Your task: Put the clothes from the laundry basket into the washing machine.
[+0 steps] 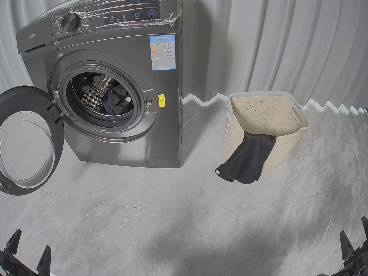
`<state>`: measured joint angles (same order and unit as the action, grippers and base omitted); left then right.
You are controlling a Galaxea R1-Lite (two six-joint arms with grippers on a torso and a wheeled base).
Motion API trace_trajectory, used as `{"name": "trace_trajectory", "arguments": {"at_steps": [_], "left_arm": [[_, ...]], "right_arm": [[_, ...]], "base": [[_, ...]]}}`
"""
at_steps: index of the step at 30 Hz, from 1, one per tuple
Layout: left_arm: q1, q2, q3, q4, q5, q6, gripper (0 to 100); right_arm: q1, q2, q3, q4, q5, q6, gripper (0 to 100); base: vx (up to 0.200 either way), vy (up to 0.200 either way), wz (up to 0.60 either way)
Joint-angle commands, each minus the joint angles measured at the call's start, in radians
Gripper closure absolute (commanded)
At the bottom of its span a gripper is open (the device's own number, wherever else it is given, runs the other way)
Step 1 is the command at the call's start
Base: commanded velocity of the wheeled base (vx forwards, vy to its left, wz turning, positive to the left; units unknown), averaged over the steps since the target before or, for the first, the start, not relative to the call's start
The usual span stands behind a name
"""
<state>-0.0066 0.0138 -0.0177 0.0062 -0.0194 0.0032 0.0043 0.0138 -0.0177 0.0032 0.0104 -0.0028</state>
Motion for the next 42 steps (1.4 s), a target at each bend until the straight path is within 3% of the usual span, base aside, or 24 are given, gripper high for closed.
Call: {"name": "trace_trajectory", "arguments": {"at_steps": [1,19,28,42], "left_arm": [[-0.001,-0.014,0.015,0.001,-0.001,0.000,0],[-0.001,-0.014,0.015,0.001,-0.002,0.003,0],[-0.001,-0.014,0.015,0.001,0.002,0.008,0],[0.000,-0.014,0.015,0.001,0.001,-0.002,0]], "right_arm": [[0.000,0.000,0.016,0.000,0.000,0.000,0],[0.000,0.000,0.016,0.000,0.000,0.000,0],[0.000,0.000,0.016,0.000,0.000,0.000,0],[0.000,0.000,0.016,0.000,0.000,0.000,0]], "base": [[0.000,-0.200,0.00],[0.000,-0.033,0.00],[0.000,-0.200,0.00],[0.000,0.000,0.00]]}}
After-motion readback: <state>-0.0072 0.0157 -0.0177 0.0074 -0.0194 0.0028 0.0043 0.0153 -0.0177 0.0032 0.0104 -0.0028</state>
